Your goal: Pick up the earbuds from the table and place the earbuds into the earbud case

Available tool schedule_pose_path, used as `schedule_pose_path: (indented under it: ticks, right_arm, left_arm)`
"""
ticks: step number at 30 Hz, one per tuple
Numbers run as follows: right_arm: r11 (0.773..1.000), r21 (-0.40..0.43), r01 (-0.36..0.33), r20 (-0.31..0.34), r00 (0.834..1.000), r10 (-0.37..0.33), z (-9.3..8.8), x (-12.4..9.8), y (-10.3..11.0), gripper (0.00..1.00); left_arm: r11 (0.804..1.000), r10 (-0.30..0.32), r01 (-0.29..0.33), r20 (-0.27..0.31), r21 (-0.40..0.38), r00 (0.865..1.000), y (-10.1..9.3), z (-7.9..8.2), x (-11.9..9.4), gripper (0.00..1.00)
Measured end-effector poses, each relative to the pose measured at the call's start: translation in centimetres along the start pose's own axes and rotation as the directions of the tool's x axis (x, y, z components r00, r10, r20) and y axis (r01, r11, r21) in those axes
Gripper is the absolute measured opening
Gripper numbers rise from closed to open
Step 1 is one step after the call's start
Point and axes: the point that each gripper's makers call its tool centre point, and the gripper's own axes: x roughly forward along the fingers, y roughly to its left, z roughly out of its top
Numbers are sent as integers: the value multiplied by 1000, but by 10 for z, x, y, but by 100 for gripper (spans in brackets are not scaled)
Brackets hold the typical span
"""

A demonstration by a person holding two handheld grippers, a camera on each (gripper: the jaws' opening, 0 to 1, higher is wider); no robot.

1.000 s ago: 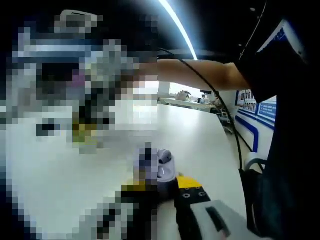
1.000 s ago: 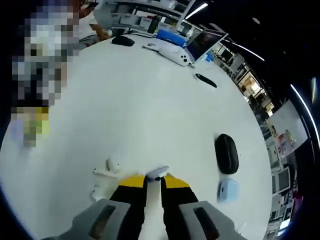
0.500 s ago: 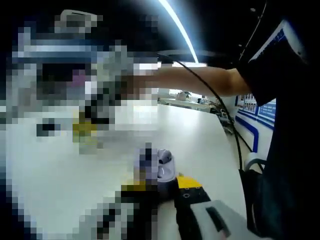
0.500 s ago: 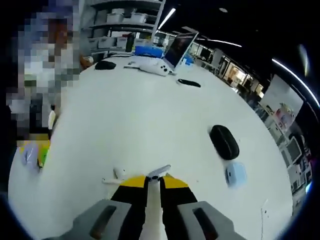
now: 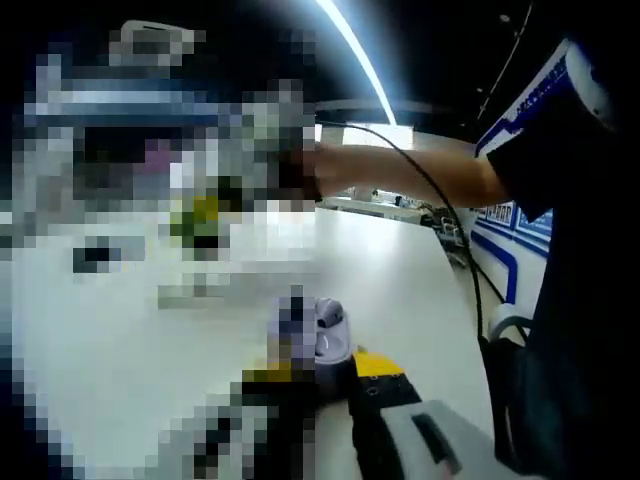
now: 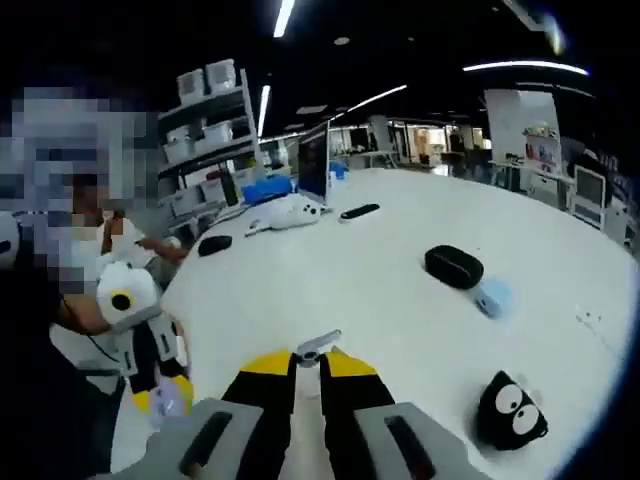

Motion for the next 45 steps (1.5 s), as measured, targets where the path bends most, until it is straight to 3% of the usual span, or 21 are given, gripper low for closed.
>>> schedule_pose_path:
  ticks: [9,15,19,21,22,25,30,33,36,45]
  right_arm:
    - [977,183,-106,123,989,84,-14,-22,63,9]
    - [919,336,-208,221,965,138,-22,-31,101,9]
    - [904,372,-211,215,967,137,-37,-30,111,9]
    - [886,407,-222,216,966,143,-41,-29,115,9]
    - [863,442,-242,222,962,157,-45,-27,122,9]
    - [839,477,-261,213,961,177,-54,-21,132,9]
    - [810,529,-254,196,965,175,-61,-11,136,9]
    - [775,573,-266,205,962,179,-60,-7,137,9]
    - [768,586,-259,192,965,178,-63,-2,136,9]
    - [707,660,-254,188,967,172,-70,1,131,9]
  left_arm:
    - [1000,0,0,-1,7,1000,0,0,0,19]
    - [1000,2,-2,-2,15,1000,0,-1,-1,19]
    - [1000,3,-3,-3,16,1000,0,-1,-1,19]
    - [1000,3,-3,-3,19,1000,1,-1,-1,19]
    - [1000,3,-3,-3,21,1000,1,-1,-1,19]
    - [1000,5,-5,-4,27,1000,1,-2,-1,19]
    - [999,5,-5,-4,35,1000,0,-2,-1,19]
    - [999,5,-5,-5,41,1000,0,-2,-1,19]
    - [999,3,-2,-6,48,1000,0,-2,-1,19]
    - [998,1,-1,-7,59,1000,-1,-2,-1,19]
